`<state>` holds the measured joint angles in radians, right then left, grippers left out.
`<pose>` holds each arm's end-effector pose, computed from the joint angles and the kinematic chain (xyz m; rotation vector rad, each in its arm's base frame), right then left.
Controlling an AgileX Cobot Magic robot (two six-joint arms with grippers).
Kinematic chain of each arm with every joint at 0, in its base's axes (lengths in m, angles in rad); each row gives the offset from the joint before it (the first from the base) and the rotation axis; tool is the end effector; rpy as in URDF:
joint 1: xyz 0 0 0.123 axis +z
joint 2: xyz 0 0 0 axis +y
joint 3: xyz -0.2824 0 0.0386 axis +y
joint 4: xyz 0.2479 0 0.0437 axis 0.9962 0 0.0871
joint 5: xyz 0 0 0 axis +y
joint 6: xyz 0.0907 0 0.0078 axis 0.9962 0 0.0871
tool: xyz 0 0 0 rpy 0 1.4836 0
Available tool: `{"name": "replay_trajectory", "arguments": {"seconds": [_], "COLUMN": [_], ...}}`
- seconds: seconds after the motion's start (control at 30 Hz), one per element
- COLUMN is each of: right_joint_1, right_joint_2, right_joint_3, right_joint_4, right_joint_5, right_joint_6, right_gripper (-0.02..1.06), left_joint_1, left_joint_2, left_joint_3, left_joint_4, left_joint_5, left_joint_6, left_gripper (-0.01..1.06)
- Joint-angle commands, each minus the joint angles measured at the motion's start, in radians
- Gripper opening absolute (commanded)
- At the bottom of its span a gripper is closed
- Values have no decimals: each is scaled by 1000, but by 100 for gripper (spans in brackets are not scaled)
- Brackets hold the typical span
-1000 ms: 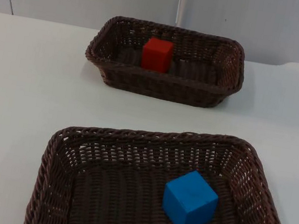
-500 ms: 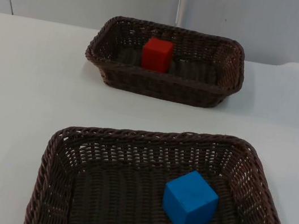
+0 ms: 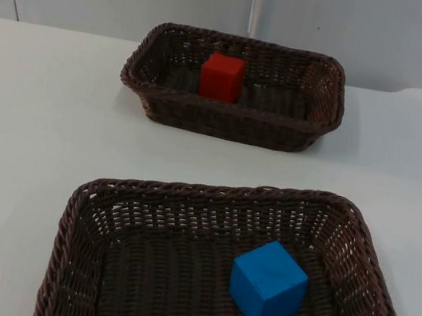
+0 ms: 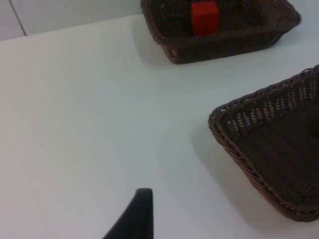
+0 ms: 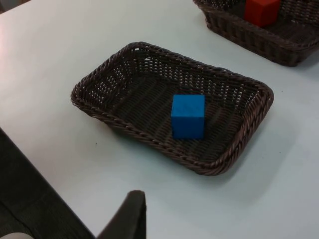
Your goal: Pick up one cube with the left hand and place it into the upper basket. Pick up one cube with the right hand and place it into the lower basket.
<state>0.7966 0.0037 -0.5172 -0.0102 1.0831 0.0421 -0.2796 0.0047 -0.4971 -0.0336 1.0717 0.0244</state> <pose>-0.0045 -0.0057 0.2801 -0.7699 1.9451 0.5041 -0.0049 -0.0014 0.2755 0.3148 2.0442 -0.1977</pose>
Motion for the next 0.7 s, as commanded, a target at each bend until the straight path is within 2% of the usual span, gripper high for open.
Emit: {"name": "replay_trajectory", "arguments": {"seconds": [0.0, 0.23, 0.67], "right_joint_1": [5, 5, 5], "right_joint_2": [-4, -4, -4], "right_joint_3": [3, 3, 3], "right_joint_4": [-5, -5, -5], "right_joint_5": [-4, -4, -4], "right_joint_6": [1, 1, 1], "right_gripper": [105, 105, 105], "left_joint_1": [32, 153, 292], "left_joint_2": [-5, -5, -5], "left_joint_3": [3, 3, 3], "left_joint_4": [-2, -2, -2], "left_joint_5": [3, 3, 3], "left_joint_6": [-3, -3, -3], "left_gripper": [105, 105, 105]}}
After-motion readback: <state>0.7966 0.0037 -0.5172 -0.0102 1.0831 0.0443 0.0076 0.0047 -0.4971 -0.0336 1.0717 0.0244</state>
